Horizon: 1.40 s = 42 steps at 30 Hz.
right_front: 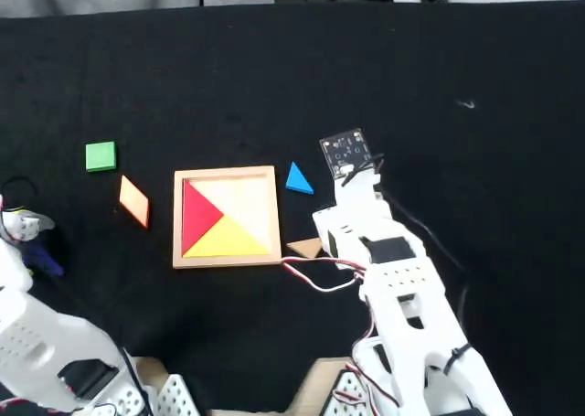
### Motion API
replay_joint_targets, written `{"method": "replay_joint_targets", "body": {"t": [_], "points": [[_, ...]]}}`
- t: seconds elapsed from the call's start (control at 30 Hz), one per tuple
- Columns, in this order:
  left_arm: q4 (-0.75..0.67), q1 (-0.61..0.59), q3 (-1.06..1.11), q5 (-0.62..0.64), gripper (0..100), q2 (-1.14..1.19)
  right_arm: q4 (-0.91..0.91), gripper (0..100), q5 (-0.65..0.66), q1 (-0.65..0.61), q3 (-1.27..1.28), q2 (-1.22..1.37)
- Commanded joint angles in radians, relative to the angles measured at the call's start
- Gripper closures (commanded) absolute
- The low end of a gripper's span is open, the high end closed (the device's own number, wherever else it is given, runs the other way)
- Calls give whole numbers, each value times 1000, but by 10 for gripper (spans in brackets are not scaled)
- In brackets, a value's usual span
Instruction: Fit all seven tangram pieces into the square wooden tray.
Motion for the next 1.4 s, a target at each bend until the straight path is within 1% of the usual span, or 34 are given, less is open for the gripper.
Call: {"method": "replay_joint_targets", "body": {"t": [0.0,0.23,0.3,0.43,0.5,0.67,0.77,0.83,0.87,1.0,1.03,1.13,1.27,1.37], "points": [[-3,7,-15,-38,679,5,8,985,11,-15,-13,-31],[2,4,-16,-37,680,-5,8,985,11,-15,-13,-31],[2,5,-13,-37,711,-5,8,985,11,-15,-13,-31],[2,5,-12,-43,808,-3,8,985,11,-15,-13,-31],[2,13,-15,-43,830,6,8,985,11,-15,-13,-31],[5,27,7,-43,830,-3,8,985,11,-15,-13,-31],[68,47,-22,-44,829,-3,8,985,11,-15,-13,-31],[118,62,-62,-52,816,-3,8,984,11,-15,-13,-31],[138,70,-82,-72,793,-3,8,984,11,-15,-13,-31],[153,74,-131,-152,645,5,8,984,11,-15,-13,-31],[153,74,-133,-190,620,5,8,984,11,-15,-12,-31],[146,81,-133,-288,620,6,8,984,11,-15,-12,-31],[69,87,-110,-333,656,8,8,984,11,-15,-12,-31],[55,113,-73,-367,660,8,8,984,11,-15,-10,-31]]}}
